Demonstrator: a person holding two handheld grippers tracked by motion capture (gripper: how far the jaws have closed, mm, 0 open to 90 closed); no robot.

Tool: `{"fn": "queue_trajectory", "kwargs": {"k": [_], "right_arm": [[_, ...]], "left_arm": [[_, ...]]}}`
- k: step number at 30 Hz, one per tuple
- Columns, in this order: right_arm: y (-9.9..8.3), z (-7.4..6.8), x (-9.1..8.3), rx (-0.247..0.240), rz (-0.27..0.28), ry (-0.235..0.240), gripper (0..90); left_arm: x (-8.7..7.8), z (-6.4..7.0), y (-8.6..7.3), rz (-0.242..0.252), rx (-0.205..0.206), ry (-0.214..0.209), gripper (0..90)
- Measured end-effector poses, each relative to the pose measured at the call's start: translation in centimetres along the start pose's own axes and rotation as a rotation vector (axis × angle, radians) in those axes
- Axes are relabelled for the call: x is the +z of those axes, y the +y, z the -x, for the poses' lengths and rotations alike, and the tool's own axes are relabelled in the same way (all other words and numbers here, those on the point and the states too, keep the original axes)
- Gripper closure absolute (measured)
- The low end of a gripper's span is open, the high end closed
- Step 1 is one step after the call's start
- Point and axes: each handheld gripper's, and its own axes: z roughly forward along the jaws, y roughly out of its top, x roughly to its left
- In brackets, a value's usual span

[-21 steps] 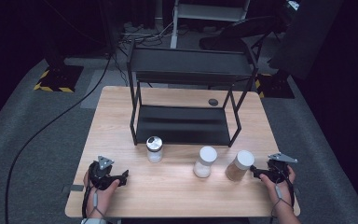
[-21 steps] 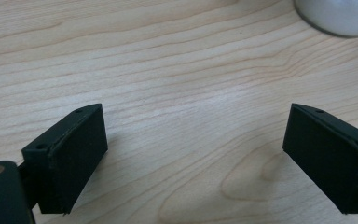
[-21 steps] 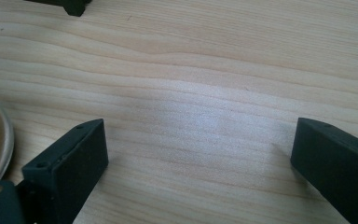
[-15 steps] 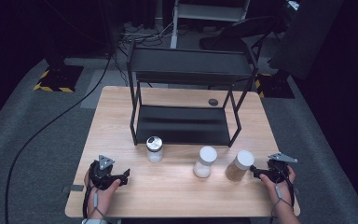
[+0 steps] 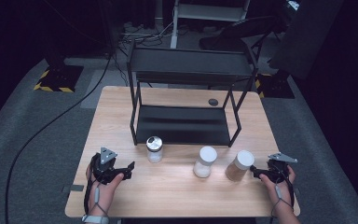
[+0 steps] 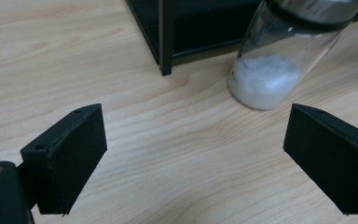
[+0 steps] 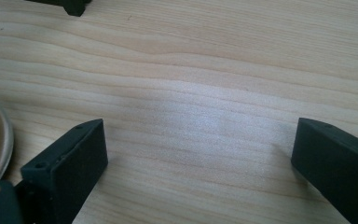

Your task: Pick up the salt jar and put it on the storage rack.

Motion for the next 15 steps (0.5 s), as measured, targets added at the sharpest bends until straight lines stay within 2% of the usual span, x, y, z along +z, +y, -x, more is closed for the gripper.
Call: {"fn": "queue_trajectory", "kwargs": {"k": [8, 15], "right_arm": [[0.0, 0.0, 0.0, 0.000, 0.000, 0.000, 3.4], [0.0, 0.0, 0.0, 0.000, 0.000, 0.000, 3.4]], "left_arm": [[-0.6, 0.6, 0.9, 0.045, 0.019, -0.003, 4.7], [-1.1, 0.8, 2.3, 0.062, 0.032, -0.033, 4.8]]}}
